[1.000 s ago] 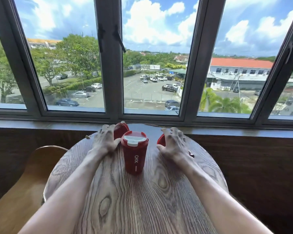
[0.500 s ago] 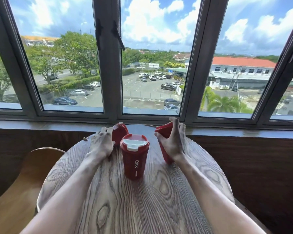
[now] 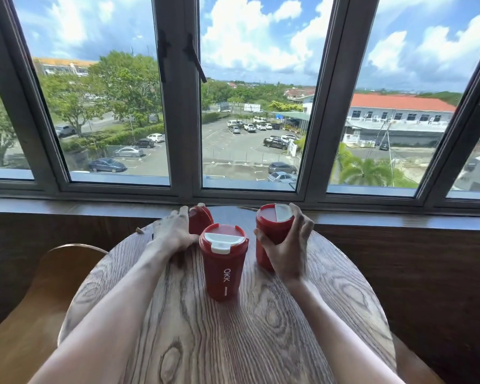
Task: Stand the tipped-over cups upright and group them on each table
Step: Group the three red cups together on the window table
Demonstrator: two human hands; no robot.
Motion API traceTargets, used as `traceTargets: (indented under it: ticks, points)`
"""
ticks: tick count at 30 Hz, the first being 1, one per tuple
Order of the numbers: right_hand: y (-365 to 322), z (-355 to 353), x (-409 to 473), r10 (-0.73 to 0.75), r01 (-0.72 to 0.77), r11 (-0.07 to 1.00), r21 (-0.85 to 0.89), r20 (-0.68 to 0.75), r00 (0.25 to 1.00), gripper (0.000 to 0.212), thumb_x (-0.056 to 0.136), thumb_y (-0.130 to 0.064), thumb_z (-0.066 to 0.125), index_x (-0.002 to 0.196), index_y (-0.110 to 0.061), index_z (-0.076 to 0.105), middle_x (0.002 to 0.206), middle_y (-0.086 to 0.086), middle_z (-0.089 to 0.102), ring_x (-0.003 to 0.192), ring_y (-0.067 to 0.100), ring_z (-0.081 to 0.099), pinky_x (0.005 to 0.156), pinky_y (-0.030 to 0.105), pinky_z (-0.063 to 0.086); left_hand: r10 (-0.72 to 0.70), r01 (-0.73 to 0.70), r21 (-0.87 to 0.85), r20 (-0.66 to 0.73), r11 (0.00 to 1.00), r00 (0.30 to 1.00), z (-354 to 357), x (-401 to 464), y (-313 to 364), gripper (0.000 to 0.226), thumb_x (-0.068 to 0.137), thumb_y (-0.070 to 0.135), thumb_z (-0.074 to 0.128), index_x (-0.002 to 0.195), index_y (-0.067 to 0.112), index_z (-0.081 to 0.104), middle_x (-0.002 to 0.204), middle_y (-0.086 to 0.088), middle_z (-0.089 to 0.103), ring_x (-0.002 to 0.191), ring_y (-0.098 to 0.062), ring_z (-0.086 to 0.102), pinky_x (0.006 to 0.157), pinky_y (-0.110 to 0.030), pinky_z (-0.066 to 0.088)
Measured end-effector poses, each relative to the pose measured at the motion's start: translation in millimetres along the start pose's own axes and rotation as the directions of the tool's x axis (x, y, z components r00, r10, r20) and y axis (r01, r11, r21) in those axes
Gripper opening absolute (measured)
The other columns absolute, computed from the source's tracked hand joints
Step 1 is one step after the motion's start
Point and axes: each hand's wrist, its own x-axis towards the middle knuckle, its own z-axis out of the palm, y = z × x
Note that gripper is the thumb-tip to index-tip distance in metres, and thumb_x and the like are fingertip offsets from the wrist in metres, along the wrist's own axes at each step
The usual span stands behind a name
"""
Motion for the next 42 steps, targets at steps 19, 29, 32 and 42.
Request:
traceTargets:
  ticks: [19,29,32,42]
  points:
    - [2.8,-8.1,0.9,0.017,-0.024,0.998,0.052,0.127,0.992,0.109,0.063,-0.033,0.089,0.148,-0.020,0.023,0.139,0.016,0.034,0.127,0.022,0.038,0.099,0.035,0.037,0.128,-0.244,-0.716,-0.213,0.654,0.969,18.5,-18.8,-5.5,0.087,0.067,0.004,0.082,0.138,0.007,0.031,0.120,-0.008,0.055,0.110,-0.024,0.056,0.091,-0.032,0.048]
    - [33.8,-16.3,2.1,0.199,-0.292,0.937,0.192,0.393,0.898,0.088,0.069,-0.012,0.087,0.136,-0.021,0.030,0.123,0.011,0.059,0.102,0.017,0.064,0.069,0.016,0.056,0.121,-0.189,-0.711,-0.146,0.677,0.982,18.4,-21.8,-13.0,0.086,0.070,0.011,0.080,0.140,0.012,0.030,0.121,-0.006,0.053,0.109,-0.025,0.057,0.094,-0.043,0.051]
    - [37.8,-10.0,2.8,0.233,-0.315,0.929,0.196,0.352,0.907,0.080,0.066,-0.005,0.087,0.130,-0.018,0.040,0.107,-0.001,0.063,0.094,0.013,0.066,0.065,0.015,0.054,0.088,-0.168,-0.721,-0.147,0.672,0.985,20.5,-20.7,-12.4,0.089,0.063,0.020,0.082,0.138,0.010,0.035,0.117,-0.004,0.056,0.109,-0.028,0.059,0.092,-0.048,0.052]
    - [14.7,38.1,15.7,0.252,-0.332,0.931,0.154,0.391,0.885,0.093,0.054,-0.031,0.092,0.131,-0.017,0.041,0.107,-0.004,0.066,0.099,0.021,0.067,0.087,0.046,0.056,0.054,-0.167,-0.715,-0.178,0.678,0.983,27.3,-16.2,-10.6,0.077,0.067,0.016,0.084,0.133,0.018,0.043,0.124,-0.007,0.061,0.109,-0.023,0.061,0.093,-0.046,0.053]
